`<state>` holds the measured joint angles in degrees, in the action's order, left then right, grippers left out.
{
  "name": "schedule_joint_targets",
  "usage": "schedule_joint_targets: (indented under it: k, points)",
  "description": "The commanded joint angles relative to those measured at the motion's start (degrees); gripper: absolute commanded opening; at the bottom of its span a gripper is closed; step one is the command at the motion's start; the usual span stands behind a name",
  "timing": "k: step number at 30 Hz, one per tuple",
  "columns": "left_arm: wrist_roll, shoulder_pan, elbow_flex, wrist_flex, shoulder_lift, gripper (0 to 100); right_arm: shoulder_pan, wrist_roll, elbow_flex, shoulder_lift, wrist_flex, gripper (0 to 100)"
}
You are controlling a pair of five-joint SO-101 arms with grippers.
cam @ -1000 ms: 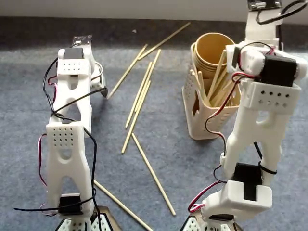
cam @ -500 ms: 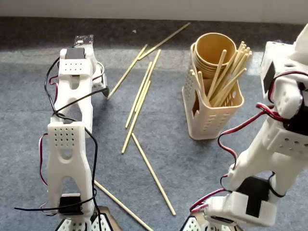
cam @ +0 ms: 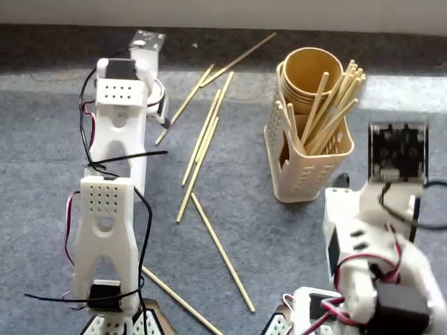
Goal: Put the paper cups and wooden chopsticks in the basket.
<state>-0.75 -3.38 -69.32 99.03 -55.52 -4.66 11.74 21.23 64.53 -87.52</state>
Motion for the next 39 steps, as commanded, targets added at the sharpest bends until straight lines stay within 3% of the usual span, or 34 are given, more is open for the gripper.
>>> schedule_joint_targets:
  k: [1, 8, 14, 18, 29, 39]
  points:
    - [-1.8, 3.1, -3.0, 2.0, 1.3, 22, 0.7, 3.5, 27.2, 11.8, 10.9, 27.1]
    - [-1.9, 5.1, -3.4, 1.8, 1.0, 22, 0.7, 4.4, 49.1, 15.4, 24.2, 27.1]
    - [-2.0, 6.5, -3.0, -1.7, 0.8, 22, 0.7, -1.2, 58.9, 15.4, 36.4, 27.1]
    - [-1.8, 6.6, -2.9, -3.6, 0.8, 29, 0.7, -1.1, 64.6, 15.4, 41.6, 27.1]
    - [-2.1, 10.4, -2.0, -8.9, -10.9, 31, 0.7, -1.2, 67.0, 15.4, 42.8, 27.1]
    - [-2.0, 12.9, -1.5, -8.8, -11.7, 29, 0.7, -1.2, 68.2, 15.4, 43.0, 27.1]
